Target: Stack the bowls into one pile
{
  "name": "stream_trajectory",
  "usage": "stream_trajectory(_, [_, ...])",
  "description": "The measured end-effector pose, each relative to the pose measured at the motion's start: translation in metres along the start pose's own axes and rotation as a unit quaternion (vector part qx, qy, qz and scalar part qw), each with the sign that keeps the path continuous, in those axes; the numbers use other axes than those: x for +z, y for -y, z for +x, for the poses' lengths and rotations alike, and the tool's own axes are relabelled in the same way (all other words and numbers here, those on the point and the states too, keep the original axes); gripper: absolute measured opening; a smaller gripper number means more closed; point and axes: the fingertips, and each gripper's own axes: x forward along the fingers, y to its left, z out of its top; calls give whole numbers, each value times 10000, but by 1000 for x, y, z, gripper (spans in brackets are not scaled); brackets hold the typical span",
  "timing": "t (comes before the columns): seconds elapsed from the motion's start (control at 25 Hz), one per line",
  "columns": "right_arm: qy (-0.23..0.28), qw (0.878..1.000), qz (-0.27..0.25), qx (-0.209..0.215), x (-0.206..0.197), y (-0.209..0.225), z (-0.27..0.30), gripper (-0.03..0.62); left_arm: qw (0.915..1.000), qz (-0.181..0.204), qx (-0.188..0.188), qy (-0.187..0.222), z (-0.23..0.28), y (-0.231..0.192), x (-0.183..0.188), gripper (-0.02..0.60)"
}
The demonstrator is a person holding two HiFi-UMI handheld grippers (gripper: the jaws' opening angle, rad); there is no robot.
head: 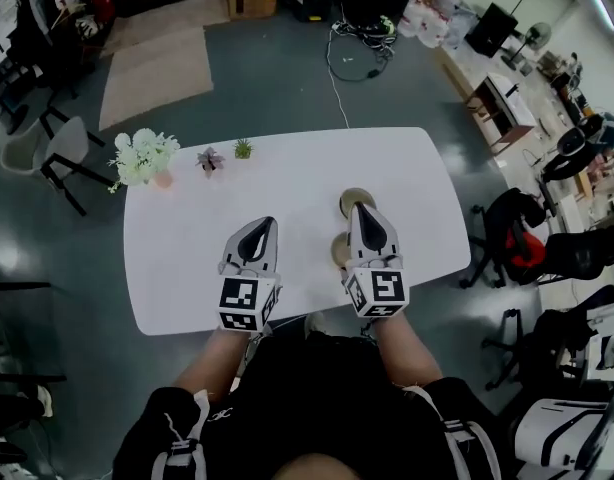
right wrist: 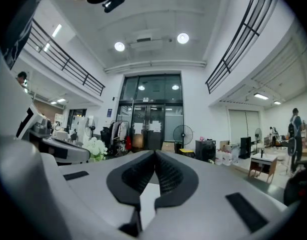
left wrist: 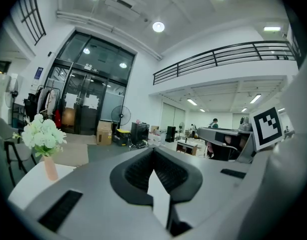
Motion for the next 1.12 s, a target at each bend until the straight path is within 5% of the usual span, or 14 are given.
stream_trajectory(0.32, [-23,9999,88,102,-24,53,-34,17,9996,128,265,-1,5,55,-23,14])
stream_trajectory(0.6, [80,9950,145,983,-55,173,-99,15,9923,-151,1232,53,32,197,-59,14])
stream_trajectory(0.8, [-28,9879,-40,1551,-57,237,-144,16,9863,-425,1593,29,33,293,-65,14])
stream_trajectory(1.12, [106,9723,-249,2323,-54,217,-165,17,9711,-351,2357,139,-6,319,-59,14])
